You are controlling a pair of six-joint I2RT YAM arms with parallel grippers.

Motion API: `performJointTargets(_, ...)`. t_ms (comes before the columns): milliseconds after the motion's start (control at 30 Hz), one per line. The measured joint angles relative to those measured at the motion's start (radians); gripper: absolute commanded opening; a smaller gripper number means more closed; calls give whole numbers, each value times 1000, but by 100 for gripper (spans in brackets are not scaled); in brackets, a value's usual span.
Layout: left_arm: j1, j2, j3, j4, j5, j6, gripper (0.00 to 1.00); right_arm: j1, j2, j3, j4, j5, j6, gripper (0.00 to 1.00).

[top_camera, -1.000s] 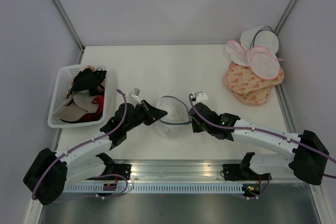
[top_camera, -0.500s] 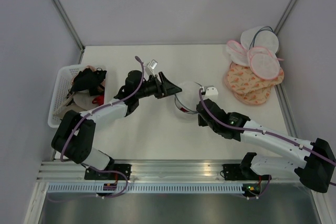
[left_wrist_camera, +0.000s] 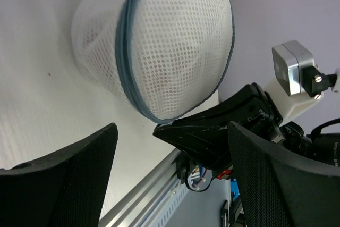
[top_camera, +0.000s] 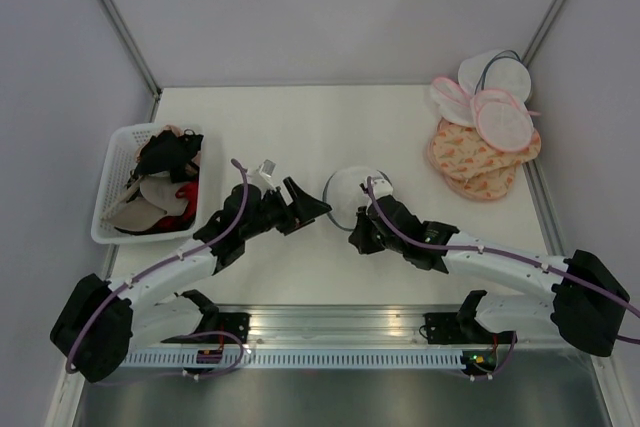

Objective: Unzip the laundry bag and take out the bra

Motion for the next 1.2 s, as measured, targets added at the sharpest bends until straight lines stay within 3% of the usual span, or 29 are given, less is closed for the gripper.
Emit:
performJointTargets(233, -98, 71, -22, 70, -21, -83, 87, 10, -3, -17, 126, -133, 20, 0)
performJointTargets(400, -144, 190, -20, 124, -28, -124, 73, 13, -41, -17, 144, -160, 18, 1)
performJointTargets(500, -148, 237, -20, 175, -43, -155, 53, 14, -52, -17, 141, -169, 12, 0)
performJointTargets(533, -148, 247, -20, 195, -47, -165, 40, 14, -54, -17, 136, -171, 9, 0)
performJointTargets(600, -150, 258, -20, 231, -55, -186, 28, 14, -57, -17, 121, -174, 4, 0)
performJointTargets(633, -151, 259, -20, 242, -63, -189, 16, 14, -59, -17, 113, -175, 0, 0)
performJointTargets(733, -153, 259, -20, 259, -74, -204, 2, 14, -66, -17, 82, -175, -11, 0)
performJointTargets(967, -150, 224, -15, 211, -101, -186, 2, 23, -105, -16, -61, -110, -26, 0)
performJointTargets(1200, -96, 204, 28, 132, -35, -61, 2, 22, -104, 53, -325, 217, 15, 0)
